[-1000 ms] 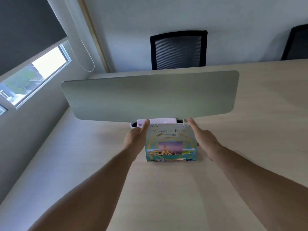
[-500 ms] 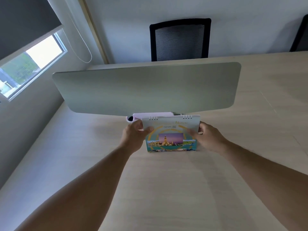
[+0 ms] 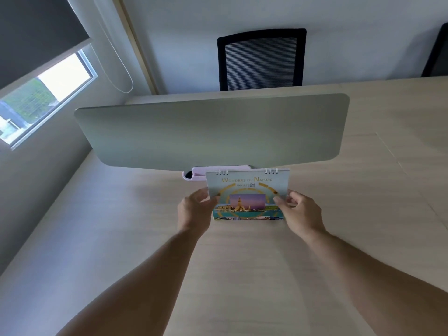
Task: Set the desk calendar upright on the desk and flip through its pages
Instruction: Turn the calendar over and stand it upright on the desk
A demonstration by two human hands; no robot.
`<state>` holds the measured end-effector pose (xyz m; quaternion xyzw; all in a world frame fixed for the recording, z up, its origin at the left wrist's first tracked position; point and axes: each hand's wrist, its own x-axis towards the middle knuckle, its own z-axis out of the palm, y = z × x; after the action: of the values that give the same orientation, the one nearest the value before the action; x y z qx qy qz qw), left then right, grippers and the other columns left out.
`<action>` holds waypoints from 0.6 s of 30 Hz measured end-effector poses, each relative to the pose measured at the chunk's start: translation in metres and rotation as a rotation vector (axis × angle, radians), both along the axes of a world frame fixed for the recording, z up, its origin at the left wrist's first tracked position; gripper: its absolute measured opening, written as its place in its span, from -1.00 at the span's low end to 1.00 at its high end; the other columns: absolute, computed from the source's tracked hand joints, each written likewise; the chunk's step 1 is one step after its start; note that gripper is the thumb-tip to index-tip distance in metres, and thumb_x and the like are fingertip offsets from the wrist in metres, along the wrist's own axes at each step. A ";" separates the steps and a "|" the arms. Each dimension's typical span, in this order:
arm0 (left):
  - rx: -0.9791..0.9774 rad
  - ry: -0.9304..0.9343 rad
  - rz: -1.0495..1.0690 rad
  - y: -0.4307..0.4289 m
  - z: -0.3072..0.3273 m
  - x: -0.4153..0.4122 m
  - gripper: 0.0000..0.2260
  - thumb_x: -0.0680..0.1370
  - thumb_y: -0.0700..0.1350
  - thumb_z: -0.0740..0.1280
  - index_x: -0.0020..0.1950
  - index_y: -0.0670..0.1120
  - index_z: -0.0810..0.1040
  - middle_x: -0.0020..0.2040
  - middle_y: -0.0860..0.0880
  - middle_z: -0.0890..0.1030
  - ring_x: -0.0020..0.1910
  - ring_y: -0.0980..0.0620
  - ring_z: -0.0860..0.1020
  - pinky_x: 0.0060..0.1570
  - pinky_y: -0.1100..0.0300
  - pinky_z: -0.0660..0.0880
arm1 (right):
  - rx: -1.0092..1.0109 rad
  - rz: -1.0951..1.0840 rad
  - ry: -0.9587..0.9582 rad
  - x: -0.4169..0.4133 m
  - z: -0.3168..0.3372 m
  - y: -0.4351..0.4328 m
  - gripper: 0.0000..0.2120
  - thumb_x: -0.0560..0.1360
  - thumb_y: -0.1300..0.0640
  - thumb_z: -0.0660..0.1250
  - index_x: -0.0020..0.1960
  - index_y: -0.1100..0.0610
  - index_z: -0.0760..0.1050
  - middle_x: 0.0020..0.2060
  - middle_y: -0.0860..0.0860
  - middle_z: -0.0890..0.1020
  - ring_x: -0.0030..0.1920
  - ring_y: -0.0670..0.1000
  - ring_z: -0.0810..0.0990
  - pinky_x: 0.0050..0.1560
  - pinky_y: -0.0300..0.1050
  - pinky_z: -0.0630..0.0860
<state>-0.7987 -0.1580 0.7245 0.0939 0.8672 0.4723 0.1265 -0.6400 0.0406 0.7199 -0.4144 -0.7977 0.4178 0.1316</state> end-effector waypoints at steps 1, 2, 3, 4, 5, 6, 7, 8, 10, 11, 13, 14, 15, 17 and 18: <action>-0.012 0.006 -0.004 0.000 -0.003 0.006 -0.86 0.50 -0.01 0.48 0.03 0.15 0.76 -0.14 0.16 0.72 -0.17 0.08 0.64 -0.28 0.30 0.47 | -0.003 0.018 -0.017 0.003 -0.003 -0.006 -0.82 0.53 -0.05 0.41 -0.07 0.07 0.61 -0.20 -0.03 0.71 -0.09 0.07 0.67 -0.15 -0.15 0.48; -0.019 0.010 -0.015 0.000 -0.007 0.012 -0.90 0.53 0.00 0.46 -0.01 0.16 0.75 -0.19 0.12 0.73 -0.19 0.03 0.64 -0.30 0.28 0.45 | -0.006 0.034 -0.016 0.005 -0.007 -0.010 -0.81 0.53 -0.05 0.40 -0.07 0.08 0.58 -0.19 -0.02 0.72 -0.08 0.08 0.67 -0.11 -0.12 0.51; -0.023 0.014 -0.024 -0.002 -0.011 0.016 -0.89 0.54 0.01 0.43 0.00 0.16 0.75 -0.21 0.07 0.74 -0.20 0.02 0.64 -0.32 0.28 0.45 | -0.010 0.042 -0.027 0.007 -0.010 -0.015 -0.80 0.52 -0.05 0.39 -0.03 0.08 0.57 -0.14 -0.01 0.73 -0.05 0.09 0.68 -0.07 -0.09 0.53; -0.031 0.013 -0.031 -0.003 -0.015 0.019 -0.86 0.56 0.01 0.41 0.05 0.15 0.75 -0.23 0.06 0.73 -0.23 0.10 0.64 -0.36 0.33 0.43 | -0.011 0.053 -0.039 0.010 -0.013 -0.017 -0.77 0.52 -0.07 0.38 0.05 0.07 0.56 -0.09 -0.01 0.73 -0.01 0.09 0.67 -0.04 -0.08 0.55; -0.041 0.011 -0.036 -0.004 -0.017 0.023 -0.82 0.58 -0.01 0.38 0.10 0.14 0.75 -0.25 0.07 0.72 -0.27 0.22 0.63 -0.43 0.41 0.39 | -0.012 0.072 -0.068 0.011 -0.014 -0.020 -0.70 0.51 -0.10 0.38 0.13 0.07 0.54 -0.04 -0.01 0.73 0.02 0.08 0.67 -0.02 -0.08 0.55; -0.051 0.008 -0.040 -0.006 -0.019 0.025 -0.79 0.60 -0.03 0.36 0.15 0.14 0.74 -0.26 0.10 0.70 -0.30 0.33 0.60 -0.45 0.44 0.40 | -0.021 0.092 -0.087 0.013 -0.017 -0.022 -0.61 0.50 -0.13 0.37 0.23 0.07 0.52 0.00 -0.02 0.72 0.06 0.07 0.67 0.01 -0.09 0.56; -0.053 0.012 -0.046 -0.007 -0.020 0.028 -0.78 0.61 -0.04 0.34 0.17 0.13 0.74 -0.25 0.10 0.69 -0.32 0.42 0.58 -0.44 0.47 0.39 | -0.041 0.105 -0.106 0.015 -0.019 -0.024 -0.50 0.49 -0.17 0.36 0.33 0.06 0.48 0.06 -0.02 0.72 0.12 0.06 0.67 0.06 -0.10 0.57; -0.052 0.015 -0.050 -0.007 -0.020 0.029 -0.77 0.61 -0.05 0.33 0.18 0.12 0.73 -0.25 0.09 0.69 -0.33 0.44 0.56 -0.45 0.48 0.38 | -0.060 0.113 -0.116 0.017 -0.020 -0.025 -0.41 0.48 -0.19 0.36 0.43 0.05 0.43 0.12 -0.01 0.71 0.17 0.05 0.66 0.12 -0.09 0.58; -0.056 0.021 -0.051 -0.008 -0.016 0.033 -0.77 0.62 -0.06 0.31 0.18 0.12 0.73 -0.24 0.05 0.68 -0.32 0.29 0.60 -0.48 0.45 0.36 | -0.081 0.116 -0.126 0.020 -0.018 -0.028 -0.31 0.51 -0.18 0.37 0.55 0.07 0.33 0.22 0.03 0.67 0.25 0.05 0.62 0.20 -0.12 0.55; -0.064 0.020 -0.050 -0.009 -0.016 0.033 -0.76 0.62 -0.06 0.30 0.18 0.12 0.73 -0.22 0.03 0.69 -0.31 0.18 0.60 -0.45 0.40 0.38 | -0.086 0.115 -0.128 0.021 -0.017 -0.029 -0.30 0.53 -0.15 0.37 0.57 0.09 0.30 0.26 0.06 0.65 0.29 0.07 0.59 0.22 -0.14 0.53; -0.068 0.005 -0.041 -0.010 -0.013 0.036 -0.74 0.62 -0.06 0.29 0.18 0.13 0.73 -0.17 -0.01 0.72 -0.27 0.02 0.59 -0.41 0.27 0.44 | -0.078 0.125 -0.120 0.024 -0.013 -0.034 -0.32 0.55 -0.11 0.37 0.58 0.11 0.30 0.36 0.10 0.59 0.38 0.09 0.53 0.28 -0.17 0.44; -0.068 -0.003 -0.037 -0.011 -0.012 0.038 -0.73 0.62 -0.06 0.29 0.19 0.14 0.73 -0.14 -0.01 0.73 -0.24 -0.01 0.60 -0.40 0.26 0.44 | -0.074 0.126 -0.113 0.026 -0.011 -0.036 -0.32 0.55 -0.10 0.37 0.58 0.11 0.30 0.41 0.10 0.55 0.41 0.09 0.50 0.30 -0.17 0.41; -0.063 -0.010 -0.034 -0.012 -0.011 0.040 -0.73 0.62 -0.05 0.29 0.20 0.16 0.73 -0.11 0.00 0.74 -0.22 -0.02 0.61 -0.39 0.26 0.44 | -0.075 0.119 -0.100 0.026 -0.010 -0.037 -0.32 0.55 -0.09 0.38 0.59 0.09 0.28 0.44 0.09 0.52 0.43 0.10 0.48 0.31 -0.17 0.40; -0.028 -0.035 -0.027 -0.014 -0.009 0.042 -0.73 0.62 -0.02 0.31 0.25 0.18 0.70 -0.01 0.04 0.76 -0.08 -0.01 0.67 -0.27 0.26 0.50 | -0.109 0.066 -0.064 0.026 -0.004 -0.036 -0.25 0.55 -0.06 0.39 0.63 0.06 0.15 0.49 0.09 0.45 0.46 0.14 0.43 0.32 -0.13 0.38; 0.006 -0.050 -0.030 -0.014 -0.007 0.042 -0.73 0.62 -0.01 0.34 0.28 0.19 0.68 0.07 0.08 0.75 0.05 -0.01 0.68 -0.14 0.23 0.55 | -0.127 0.048 -0.056 0.024 0.000 -0.032 -0.22 0.55 -0.05 0.39 0.65 0.06 0.09 0.53 0.09 0.40 0.48 0.15 0.40 0.34 -0.11 0.36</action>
<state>-0.7566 -0.1715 0.7173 0.0955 0.8609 0.4752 0.1548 -0.6156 0.0083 0.7195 -0.4144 -0.7827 0.4587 0.0726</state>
